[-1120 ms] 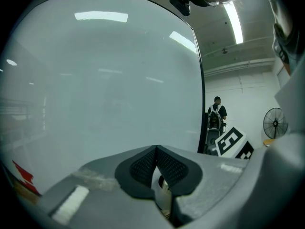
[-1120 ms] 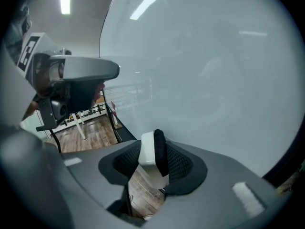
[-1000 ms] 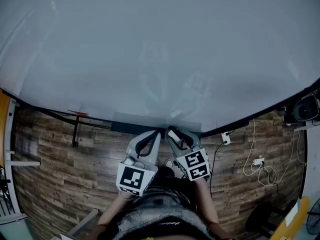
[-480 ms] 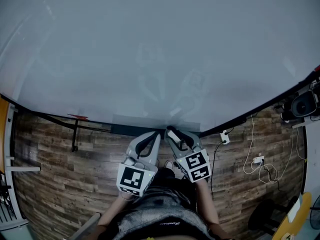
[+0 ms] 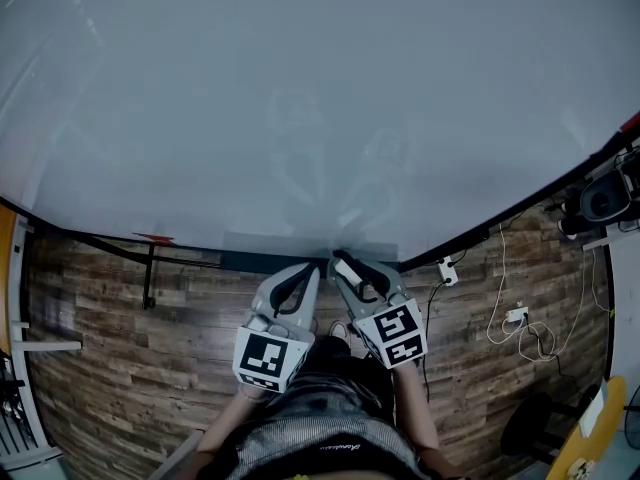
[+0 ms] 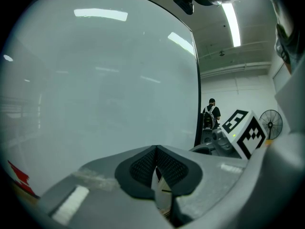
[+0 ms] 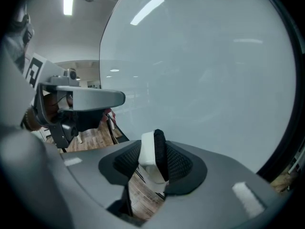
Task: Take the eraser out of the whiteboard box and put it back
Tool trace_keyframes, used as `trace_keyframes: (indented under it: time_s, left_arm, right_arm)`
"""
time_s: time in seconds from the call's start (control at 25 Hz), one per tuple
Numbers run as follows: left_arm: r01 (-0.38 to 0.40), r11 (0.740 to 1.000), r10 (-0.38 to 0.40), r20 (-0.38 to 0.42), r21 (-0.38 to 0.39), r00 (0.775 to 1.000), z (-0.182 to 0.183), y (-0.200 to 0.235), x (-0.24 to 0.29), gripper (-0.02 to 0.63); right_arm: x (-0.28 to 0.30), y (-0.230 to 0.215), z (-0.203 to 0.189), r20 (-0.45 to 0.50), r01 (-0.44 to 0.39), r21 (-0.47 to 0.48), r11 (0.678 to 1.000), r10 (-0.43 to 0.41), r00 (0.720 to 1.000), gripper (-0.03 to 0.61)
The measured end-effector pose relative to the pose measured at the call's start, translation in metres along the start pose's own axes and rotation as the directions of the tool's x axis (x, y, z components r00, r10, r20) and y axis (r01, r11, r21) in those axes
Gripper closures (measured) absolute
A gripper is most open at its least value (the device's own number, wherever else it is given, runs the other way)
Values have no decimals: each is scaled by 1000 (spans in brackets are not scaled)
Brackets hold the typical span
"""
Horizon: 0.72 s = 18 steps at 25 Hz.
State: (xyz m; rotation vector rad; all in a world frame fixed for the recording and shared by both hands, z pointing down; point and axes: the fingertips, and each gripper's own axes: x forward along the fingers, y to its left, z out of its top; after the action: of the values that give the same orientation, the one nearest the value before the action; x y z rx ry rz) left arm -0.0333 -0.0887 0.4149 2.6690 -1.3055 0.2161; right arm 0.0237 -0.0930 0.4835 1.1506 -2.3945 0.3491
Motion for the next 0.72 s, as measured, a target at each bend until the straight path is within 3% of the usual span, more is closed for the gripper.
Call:
trace_keyframes:
  time_s: [0.72]
  left_arm:
    - [21,1000,-21,-3,22,1000,-3,-4,2,614]
  right_arm:
    - [-26,0,27,37,25,-8,1000,-25,999,420]
